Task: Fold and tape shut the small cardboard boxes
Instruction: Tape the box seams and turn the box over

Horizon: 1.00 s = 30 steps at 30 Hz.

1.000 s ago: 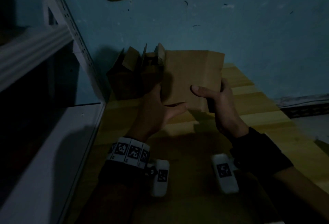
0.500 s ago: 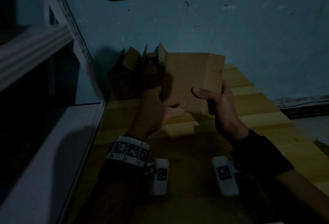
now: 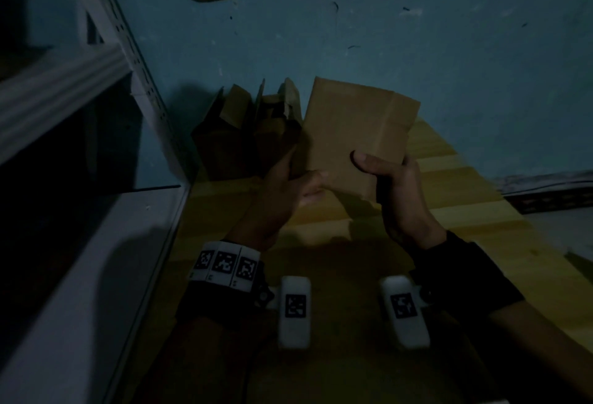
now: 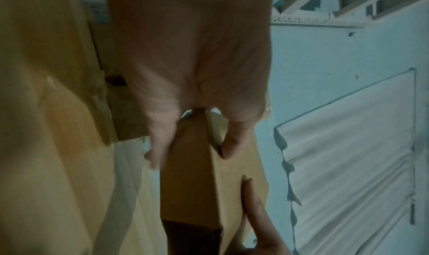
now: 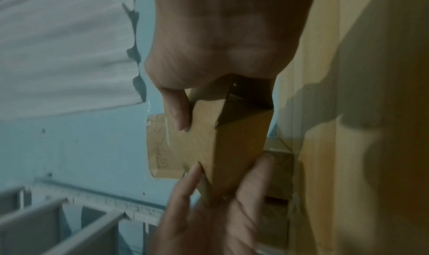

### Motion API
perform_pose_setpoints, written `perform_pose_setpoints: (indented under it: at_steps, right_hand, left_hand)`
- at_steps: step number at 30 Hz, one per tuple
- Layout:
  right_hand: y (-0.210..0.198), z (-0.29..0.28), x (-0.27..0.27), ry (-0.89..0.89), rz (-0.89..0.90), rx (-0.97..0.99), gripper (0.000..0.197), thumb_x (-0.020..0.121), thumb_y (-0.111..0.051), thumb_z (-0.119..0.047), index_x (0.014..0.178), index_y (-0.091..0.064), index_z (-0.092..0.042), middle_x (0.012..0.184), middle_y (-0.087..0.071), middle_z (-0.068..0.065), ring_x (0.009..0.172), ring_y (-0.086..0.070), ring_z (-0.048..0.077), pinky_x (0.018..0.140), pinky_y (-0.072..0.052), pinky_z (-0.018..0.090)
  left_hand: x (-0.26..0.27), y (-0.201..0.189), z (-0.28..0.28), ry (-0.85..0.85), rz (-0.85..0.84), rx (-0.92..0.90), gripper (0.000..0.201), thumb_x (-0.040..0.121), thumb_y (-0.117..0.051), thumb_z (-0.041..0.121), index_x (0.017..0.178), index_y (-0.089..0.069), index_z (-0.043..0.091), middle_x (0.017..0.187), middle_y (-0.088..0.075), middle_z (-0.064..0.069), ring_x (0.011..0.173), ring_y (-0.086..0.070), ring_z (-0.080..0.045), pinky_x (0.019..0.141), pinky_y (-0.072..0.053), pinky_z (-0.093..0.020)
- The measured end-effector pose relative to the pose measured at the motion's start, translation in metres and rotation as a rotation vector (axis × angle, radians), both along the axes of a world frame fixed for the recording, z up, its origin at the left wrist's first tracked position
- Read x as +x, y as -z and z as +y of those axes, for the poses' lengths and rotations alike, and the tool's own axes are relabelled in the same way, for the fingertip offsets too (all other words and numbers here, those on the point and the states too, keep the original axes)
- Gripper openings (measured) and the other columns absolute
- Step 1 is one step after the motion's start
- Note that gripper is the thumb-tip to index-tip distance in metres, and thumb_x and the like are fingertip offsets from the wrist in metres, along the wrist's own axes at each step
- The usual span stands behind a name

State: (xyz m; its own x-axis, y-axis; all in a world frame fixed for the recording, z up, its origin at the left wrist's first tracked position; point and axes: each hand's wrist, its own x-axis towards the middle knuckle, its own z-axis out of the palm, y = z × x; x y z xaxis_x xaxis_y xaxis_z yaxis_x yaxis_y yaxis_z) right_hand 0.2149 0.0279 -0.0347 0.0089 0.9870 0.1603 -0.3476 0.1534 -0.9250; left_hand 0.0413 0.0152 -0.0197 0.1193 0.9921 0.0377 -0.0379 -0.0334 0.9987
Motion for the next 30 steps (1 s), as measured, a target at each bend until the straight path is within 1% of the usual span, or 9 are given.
perform_pose_setpoints:
  at_steps: [3, 5, 9, 14, 18, 21, 24, 27, 30]
  right_hand:
    - [-0.0002, 0.001, 0.0015, -0.002, 0.004, 0.003, 0.06, 0.085, -0.076, -0.016, 0.139, -0.055, -0.002, 0.128, -0.07, 0.013, 0.117, -0.068, 0.031, 0.1, -0.055, 0.054]
    - [-0.0013, 0.0012, 0.002, 0.001, 0.016, 0.013, 0.064, 0.082, -0.078, -0.018, 0.14, -0.054, -0.002, 0.128, -0.07, 0.013, 0.117, -0.068, 0.031, 0.1, -0.055, 0.054]
    - [-0.0005, -0.0001, -0.0015, -0.003, 0.033, 0.03, 0.07, 0.081, -0.079, -0.021, 0.142, -0.052, -0.003, 0.131, -0.068, 0.014, 0.12, -0.066, 0.033, 0.102, -0.053, 0.056]
    - [0.0016, -0.0014, -0.0038, 0.016, 0.032, 0.046, 0.071, 0.079, -0.08, -0.02, 0.142, -0.052, -0.003, 0.13, -0.068, 0.015, 0.119, -0.066, 0.035, 0.1, -0.053, 0.06]
    - [0.0028, -0.0028, -0.0037, 0.023, 0.023, 0.047, 0.067, 0.08, -0.079, -0.018, 0.14, -0.054, -0.004, 0.127, -0.07, 0.014, 0.117, -0.068, 0.033, 0.099, -0.054, 0.059]
    - [0.0042, -0.0024, -0.0036, 0.024, 0.007, 0.046, 0.062, 0.082, -0.078, -0.016, 0.138, -0.055, -0.001, 0.126, -0.07, 0.015, 0.116, -0.068, 0.034, 0.099, -0.054, 0.059]
    - [0.0025, -0.0017, -0.0029, 0.021, 0.001, 0.033, 0.064, 0.082, -0.078, -0.015, 0.14, -0.054, -0.002, 0.127, -0.07, 0.014, 0.116, -0.068, 0.033, 0.097, -0.056, 0.055]
    - [-0.0014, -0.0003, 0.0006, -0.002, -0.016, 0.014, 0.061, 0.084, -0.076, -0.016, 0.14, -0.054, -0.005, 0.127, -0.071, 0.011, 0.116, -0.069, 0.029, 0.094, -0.058, 0.047]
    - [-0.0045, 0.0019, 0.0026, -0.052, -0.048, -0.002, 0.057, 0.088, -0.075, -0.017, 0.14, -0.055, -0.007, 0.128, -0.071, 0.009, 0.117, -0.068, 0.027, 0.097, -0.057, 0.045]
  left_hand:
    - [0.0016, 0.002, 0.0004, 0.015, -0.037, 0.018, 0.055, 0.096, -0.06, 0.008, 0.143, -0.042, 0.031, 0.136, -0.053, 0.001, 0.122, -0.058, -0.018, 0.096, -0.054, -0.032]
    - [0.0024, 0.0029, 0.0001, 0.027, -0.04, 0.048, 0.062, 0.096, -0.058, 0.007, 0.15, -0.035, 0.028, 0.14, -0.05, 0.0, 0.125, -0.056, -0.017, 0.099, -0.053, -0.033]
    - [0.0048, 0.0049, -0.0001, 0.011, -0.062, 0.077, 0.059, 0.096, -0.055, 0.004, 0.149, -0.038, 0.023, 0.137, -0.056, -0.001, 0.12, -0.06, -0.014, 0.09, -0.055, -0.026]
    - [0.0073, 0.0027, -0.0013, -0.001, -0.076, 0.087, 0.046, 0.096, -0.057, 0.007, 0.136, -0.051, 0.026, 0.127, -0.064, 0.001, 0.114, -0.064, -0.011, 0.083, -0.056, -0.025]
    - [0.0072, 0.0046, 0.0002, -0.032, -0.066, 0.091, 0.046, 0.098, -0.053, 0.004, 0.14, -0.049, 0.02, 0.124, -0.067, 0.001, 0.109, -0.066, -0.01, 0.078, -0.056, -0.021]
    - [0.0073, 0.0065, 0.0001, -0.04, -0.042, 0.087, 0.049, 0.098, -0.051, 0.004, 0.144, -0.046, 0.02, 0.125, -0.066, 0.0, 0.11, -0.066, -0.011, 0.079, -0.056, -0.023]
    - [0.0072, 0.0068, 0.0002, -0.04, -0.055, 0.078, 0.052, 0.097, -0.052, 0.006, 0.146, -0.043, 0.022, 0.13, -0.063, -0.001, 0.113, -0.064, -0.012, 0.083, -0.056, -0.025]
    - [0.0081, 0.0066, -0.0001, -0.017, -0.062, 0.057, 0.051, 0.098, -0.056, 0.015, 0.145, -0.041, 0.026, 0.133, -0.058, 0.005, 0.115, -0.062, -0.008, 0.082, -0.056, -0.022]
    - [0.0035, 0.0053, 0.0021, -0.042, -0.036, -0.016, 0.036, 0.098, -0.059, 0.025, 0.131, -0.048, 0.032, 0.125, -0.06, 0.008, 0.11, -0.064, -0.009, 0.081, -0.057, -0.021]
